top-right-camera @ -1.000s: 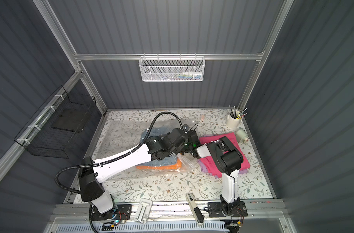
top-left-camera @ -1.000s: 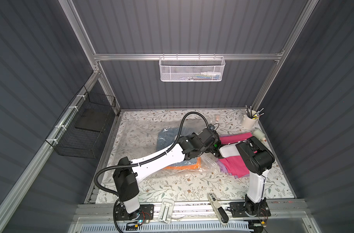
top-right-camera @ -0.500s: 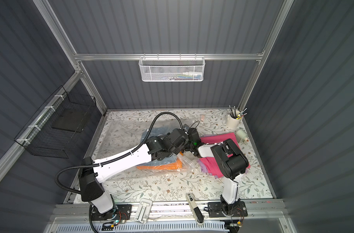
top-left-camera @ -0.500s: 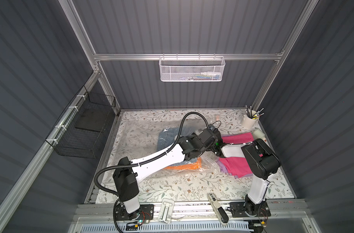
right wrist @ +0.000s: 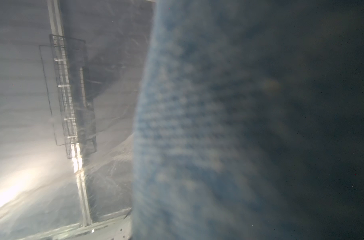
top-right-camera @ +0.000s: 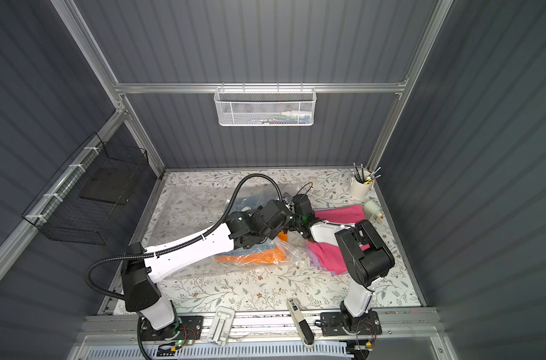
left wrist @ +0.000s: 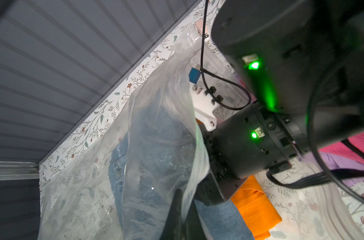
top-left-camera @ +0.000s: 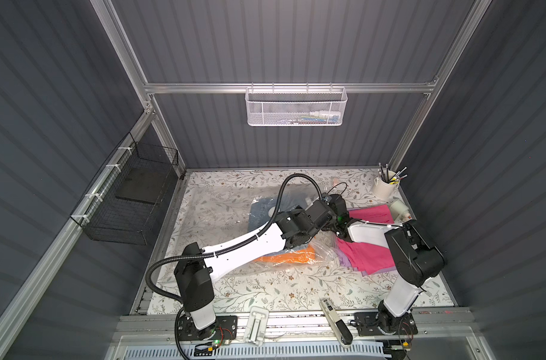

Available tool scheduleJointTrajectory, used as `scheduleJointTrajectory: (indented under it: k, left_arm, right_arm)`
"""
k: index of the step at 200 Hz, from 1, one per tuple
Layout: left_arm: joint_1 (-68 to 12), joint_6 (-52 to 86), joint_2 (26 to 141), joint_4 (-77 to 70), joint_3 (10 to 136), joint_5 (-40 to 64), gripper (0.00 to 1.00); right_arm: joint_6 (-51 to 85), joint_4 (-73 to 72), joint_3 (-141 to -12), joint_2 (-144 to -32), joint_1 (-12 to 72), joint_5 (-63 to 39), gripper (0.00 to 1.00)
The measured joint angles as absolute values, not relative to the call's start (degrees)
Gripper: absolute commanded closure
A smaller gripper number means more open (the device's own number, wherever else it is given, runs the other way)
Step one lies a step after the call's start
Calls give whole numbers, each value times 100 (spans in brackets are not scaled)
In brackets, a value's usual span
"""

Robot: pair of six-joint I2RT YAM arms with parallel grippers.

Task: Take the trousers out of the vacuum bag
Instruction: Take out the trousers from the vacuum bag.

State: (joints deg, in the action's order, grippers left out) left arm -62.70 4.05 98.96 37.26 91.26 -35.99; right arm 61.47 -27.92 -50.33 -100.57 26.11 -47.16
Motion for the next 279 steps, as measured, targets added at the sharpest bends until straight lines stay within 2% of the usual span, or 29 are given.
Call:
scheduleJointTrajectory:
  k: [279]
  left_arm:
    - [-6270,458,9896,3815,9120,-3756,100]
  right_arm:
    - [5774,-1431,-4351,-7828,1656,-4711,100]
